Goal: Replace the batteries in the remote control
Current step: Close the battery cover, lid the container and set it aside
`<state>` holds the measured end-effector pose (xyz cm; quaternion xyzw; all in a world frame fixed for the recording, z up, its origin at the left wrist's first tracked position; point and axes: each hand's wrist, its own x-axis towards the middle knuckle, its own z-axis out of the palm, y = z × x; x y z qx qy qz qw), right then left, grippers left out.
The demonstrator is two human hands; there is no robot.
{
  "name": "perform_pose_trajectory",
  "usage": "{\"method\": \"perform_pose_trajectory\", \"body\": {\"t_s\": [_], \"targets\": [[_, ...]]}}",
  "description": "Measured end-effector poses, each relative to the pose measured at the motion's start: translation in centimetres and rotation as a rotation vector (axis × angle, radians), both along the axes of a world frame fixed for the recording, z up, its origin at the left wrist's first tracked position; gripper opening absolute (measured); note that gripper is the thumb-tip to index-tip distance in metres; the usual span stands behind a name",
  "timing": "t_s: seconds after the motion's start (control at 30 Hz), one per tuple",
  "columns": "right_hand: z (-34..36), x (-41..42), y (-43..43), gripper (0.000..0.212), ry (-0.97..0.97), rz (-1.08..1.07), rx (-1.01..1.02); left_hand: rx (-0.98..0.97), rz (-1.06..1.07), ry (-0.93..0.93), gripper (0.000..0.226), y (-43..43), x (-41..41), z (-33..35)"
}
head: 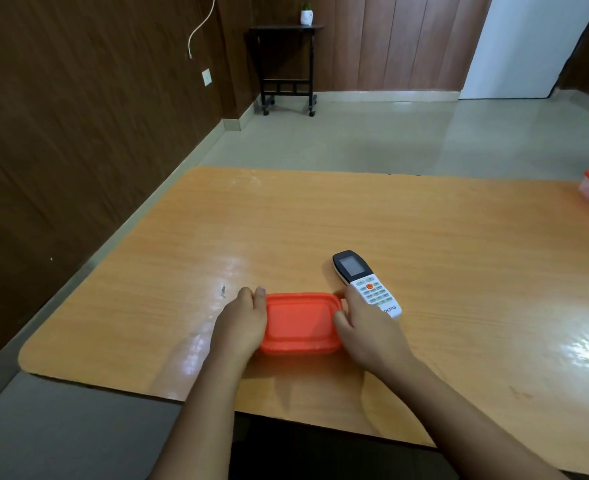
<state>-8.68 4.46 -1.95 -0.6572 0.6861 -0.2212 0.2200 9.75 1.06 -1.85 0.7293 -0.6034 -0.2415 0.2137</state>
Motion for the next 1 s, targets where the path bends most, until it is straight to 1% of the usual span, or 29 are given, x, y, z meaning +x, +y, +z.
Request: {"method": "perform_pose_trajectory", "body": {"t_s": [0.03, 0.1, 0.27, 0.37, 0.57, 0.63, 0.7, 0.73, 0.77, 0.8, 0.83, 0.87, 0.9, 0.93, 0.97, 1.0], "targets": [[-0.1, 0.0, 0.0, 0.025, 0.022, -0.02, -0.014, -0.028, 0.003, -0.05, 0.045, -0.1, -0.3, -0.2], [-0.6, -0.1, -0.3, 0.025, 0.054, -0.069, -0.016, -0.061, 0.001, -0.101, 0.046, -0.1, -0.8, -0.8], [-1.3, 0.5, -0.3, 0.026, -0.045, -0.144, 0.004, -0.121, 0.051, -0.136, 0.045, 0.3, -1.5, -1.7], [-1.9, 0.8, -0.3, 0.027, -0.02, -0.151, -0.02, -0.149, 0.076, -0.183, 0.048, 0.3, -1.6, -1.9], [-2.5, 0.9, -1.1, 0.033, 0.048, -0.145, -0.002, -0.11, 0.071, -0.268, 0.054, -0.2, -1.8, -1.9], [-2.4, 0.9, -1.0, 0.034, 0.053, -0.153, -0.001, -0.134, 0.086, -0.28, 0.05, 0.0, -2.0, -1.7], [-2.1, 0.9, -0.8, 0.034, 0.046, -0.154, 0.003, -0.2, 0.074, -0.303, 0.041, 0.2, -2.0, -1.5], [-2.0, 0.8, -0.7, 0.033, 0.03, -0.155, 0.007, -0.234, 0.047, -0.281, 0.038, 0.3, -1.8, -1.5], [-1.9, 0.7, -0.5, 0.032, 0.003, -0.152, 0.015, -0.246, -0.016, -0.186, 0.036, 0.3, -1.4, -1.6], [-1.8, 0.6, -0.4, 0.03, -0.034, -0.145, 0.013, -0.2, -0.105, -0.02, 0.042, 0.3, -0.9, -1.6], [-1.7, 0.5, -0.3, 0.029, -0.076, -0.141, 0.011, -0.107, -0.207, 0.168, 0.057, 0.6, -0.3, -1.1], [-1.6, 0.3, -0.2, 0.028, -0.115, -0.138, 0.008, 0.0, -0.305, 0.282, 0.074, 1.1, 0.4, -0.8], [-1.6, 0.2, -0.1, 0.03, -0.147, -0.13, 0.011, 0.078, -0.411, 0.274, 0.088, 1.7, 0.9, -0.4], [-1.5, 0.1, -0.1, 0.032, -0.172, -0.116, 0.015, 0.106, -0.5, 0.182, 0.098, 2.3, 1.5, -0.2], [-1.5, 0.0, 0.0, 0.035, -0.194, -0.101, 0.023, 0.078, -0.544, 0.098, 0.103, 2.8, 2.0, -0.2], [-1.4, 0.0, 0.0, 0.037, -0.218, -0.089, 0.027, 0.032, -0.532, 0.058, 0.103, 3.3, 2.4, -0.1]]}}
